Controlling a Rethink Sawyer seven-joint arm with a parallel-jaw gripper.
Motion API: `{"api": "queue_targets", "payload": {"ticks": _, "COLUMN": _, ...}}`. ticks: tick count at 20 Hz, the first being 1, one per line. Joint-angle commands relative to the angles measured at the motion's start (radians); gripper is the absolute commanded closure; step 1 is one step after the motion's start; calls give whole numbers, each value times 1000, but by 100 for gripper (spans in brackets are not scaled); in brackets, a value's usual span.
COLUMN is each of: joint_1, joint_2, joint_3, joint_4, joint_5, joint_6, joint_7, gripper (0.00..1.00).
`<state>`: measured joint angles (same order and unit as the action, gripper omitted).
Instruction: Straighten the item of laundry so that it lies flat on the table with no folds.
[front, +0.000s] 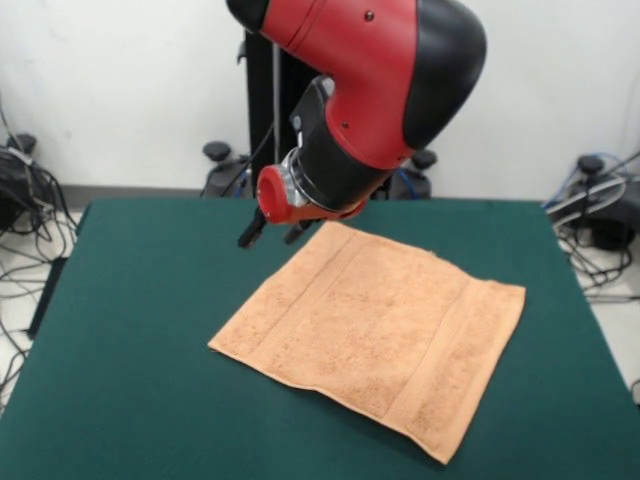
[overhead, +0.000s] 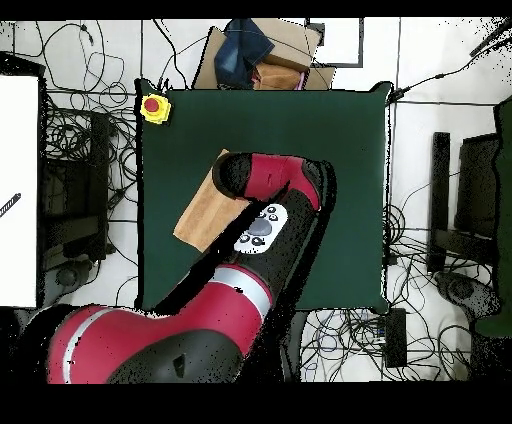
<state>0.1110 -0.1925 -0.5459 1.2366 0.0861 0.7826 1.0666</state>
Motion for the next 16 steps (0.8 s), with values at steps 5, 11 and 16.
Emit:
{"api": "queue_targets", "payload": {"ticks": 5, "joint_1": -14, "joint_2": 6, "joint_3": 108, "joint_4": 27, "joint_5": -7, "joint_6": 59, "joint_7": 181, "gripper": 0}}
{"api": "queue_targets", "payload": {"ticks": 11, "joint_1": -15, "joint_2": 6, "joint_3": 110, "joint_4": 27, "joint_5": -9, "joint_6": 68, "joint_7": 177, "gripper": 0}}
{"api": "queue_targets", "payload": {"ticks": 16, "joint_1": -15, "joint_2": 5, "joint_3": 112, "joint_4": 27, "joint_5": -8, "joint_6": 69, "joint_7": 177, "gripper": 100}}
